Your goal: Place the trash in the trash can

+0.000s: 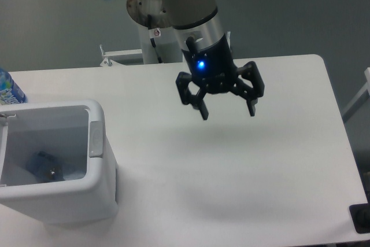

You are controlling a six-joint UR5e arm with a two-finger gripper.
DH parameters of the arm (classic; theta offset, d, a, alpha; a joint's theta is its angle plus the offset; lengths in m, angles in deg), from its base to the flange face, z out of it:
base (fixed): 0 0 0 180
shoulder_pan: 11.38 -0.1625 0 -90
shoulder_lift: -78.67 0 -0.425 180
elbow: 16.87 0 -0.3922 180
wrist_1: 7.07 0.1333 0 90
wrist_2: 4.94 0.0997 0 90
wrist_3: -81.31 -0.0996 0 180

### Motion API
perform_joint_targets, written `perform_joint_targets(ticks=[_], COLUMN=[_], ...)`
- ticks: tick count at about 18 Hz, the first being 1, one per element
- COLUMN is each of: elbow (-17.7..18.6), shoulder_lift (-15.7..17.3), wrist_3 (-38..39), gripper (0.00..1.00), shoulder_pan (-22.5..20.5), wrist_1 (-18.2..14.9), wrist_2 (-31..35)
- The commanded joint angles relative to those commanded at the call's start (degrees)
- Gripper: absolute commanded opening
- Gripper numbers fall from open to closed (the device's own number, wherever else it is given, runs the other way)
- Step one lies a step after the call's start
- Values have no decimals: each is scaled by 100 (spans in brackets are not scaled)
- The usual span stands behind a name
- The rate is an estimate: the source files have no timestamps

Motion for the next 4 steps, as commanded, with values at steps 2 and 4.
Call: perform_joint_targets(ticks=[2, 4], elbow=[44, 44], shoulder_lift=[88, 114], wrist_3=[-221, -169], gripper=[100, 100], shoulder_pan=[-35, -62], wrist_1=[-18, -9], wrist_2=[18, -25])
